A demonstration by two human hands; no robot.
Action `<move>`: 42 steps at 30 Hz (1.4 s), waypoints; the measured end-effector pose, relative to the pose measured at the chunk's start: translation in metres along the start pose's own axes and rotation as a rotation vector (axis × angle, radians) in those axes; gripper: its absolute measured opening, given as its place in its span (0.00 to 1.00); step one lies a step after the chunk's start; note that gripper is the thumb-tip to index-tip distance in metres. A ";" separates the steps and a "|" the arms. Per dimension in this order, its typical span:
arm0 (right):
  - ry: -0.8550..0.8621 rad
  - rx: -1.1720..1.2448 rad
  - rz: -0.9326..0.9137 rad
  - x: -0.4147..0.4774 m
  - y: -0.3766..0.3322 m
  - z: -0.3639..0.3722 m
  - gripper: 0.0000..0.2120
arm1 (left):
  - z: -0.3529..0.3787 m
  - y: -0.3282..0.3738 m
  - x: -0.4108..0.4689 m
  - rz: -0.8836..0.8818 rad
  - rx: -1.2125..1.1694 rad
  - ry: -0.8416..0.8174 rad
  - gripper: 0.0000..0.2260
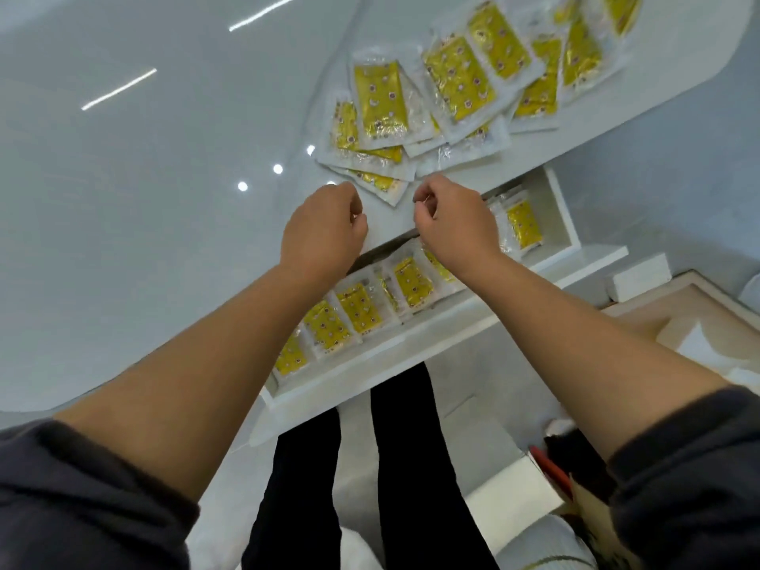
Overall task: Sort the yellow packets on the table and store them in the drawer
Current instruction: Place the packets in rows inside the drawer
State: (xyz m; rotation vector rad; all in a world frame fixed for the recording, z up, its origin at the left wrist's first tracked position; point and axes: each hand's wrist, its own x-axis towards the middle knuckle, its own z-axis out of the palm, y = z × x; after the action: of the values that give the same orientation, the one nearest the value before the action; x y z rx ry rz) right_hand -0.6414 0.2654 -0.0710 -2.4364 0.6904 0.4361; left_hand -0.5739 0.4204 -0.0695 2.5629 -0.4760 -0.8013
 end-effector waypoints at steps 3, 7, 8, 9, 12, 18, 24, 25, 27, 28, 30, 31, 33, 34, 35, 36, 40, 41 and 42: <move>0.026 0.025 -0.028 0.030 0.004 -0.012 0.06 | -0.002 0.016 0.026 -0.043 -0.058 0.073 0.06; 0.157 -0.040 -0.057 0.064 0.015 -0.037 0.08 | -0.001 0.040 0.054 -0.073 -0.066 0.142 0.12; 0.192 -0.086 -0.039 0.075 0.019 -0.045 0.10 | -0.001 0.048 0.064 -0.091 -0.065 0.170 0.14; 0.217 -0.121 -0.011 0.082 0.022 -0.049 0.13 | -0.001 0.054 0.070 -0.115 -0.066 0.193 0.17; 0.239 -0.178 0.095 0.112 0.028 -0.058 0.23 | -0.001 0.068 0.094 -0.245 -0.137 0.203 0.27; 0.095 -0.219 0.253 0.154 0.022 -0.076 0.42 | -0.001 0.082 0.133 -0.430 -0.110 0.168 0.42; 0.169 -0.281 0.294 0.168 0.015 -0.094 0.41 | -0.011 0.082 0.144 -0.457 -0.463 0.215 0.19; 0.170 -0.279 0.290 0.168 0.015 -0.097 0.35 | -0.014 0.080 0.142 -0.447 -0.462 0.212 0.12; 0.148 -0.200 0.276 0.167 0.016 -0.102 0.22 | -0.021 0.073 0.138 -0.429 -0.484 0.189 0.06; 0.131 -0.128 0.275 0.166 0.017 -0.104 0.17 | -0.024 0.069 0.135 -0.434 -0.517 0.171 0.05; 0.097 0.026 0.290 0.163 0.021 -0.108 0.15 | -0.030 0.062 0.131 -0.471 -0.595 0.140 0.04; 0.090 0.111 0.311 0.162 0.024 -0.109 0.15 | -0.033 0.059 0.129 -0.496 -0.643 0.126 0.04; 0.068 0.337 0.386 0.158 0.030 -0.109 0.19 | -0.038 0.059 0.126 -0.550 -0.752 0.086 0.03; 0.054 0.478 0.430 0.156 0.032 -0.109 0.22 | -0.040 0.062 0.126 -0.576 -0.799 0.062 0.02; 0.026 0.612 0.486 0.154 0.034 -0.108 0.27 | -0.041 0.066 0.127 -0.603 -0.838 0.039 0.02; -0.014 0.744 0.528 0.152 0.037 -0.106 0.36 | -0.041 0.072 0.129 -0.630 -0.869 0.017 0.03; -0.189 1.001 0.565 0.153 0.049 -0.092 0.53 | -0.037 0.093 0.144 -0.693 -0.832 -0.034 0.06; -0.232 1.011 0.545 0.153 0.047 -0.091 0.49 | -0.036 0.095 0.147 -0.702 -0.793 -0.035 0.08; -0.270 1.011 0.511 0.152 0.044 -0.090 0.45 | -0.034 0.096 0.150 -0.702 -0.752 -0.035 0.08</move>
State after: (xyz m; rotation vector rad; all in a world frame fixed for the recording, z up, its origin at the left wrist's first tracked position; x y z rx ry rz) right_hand -0.5287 0.1225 -0.0860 -1.2252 1.0770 0.4458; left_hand -0.4554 0.2826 -0.0669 1.9611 0.6552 -0.9973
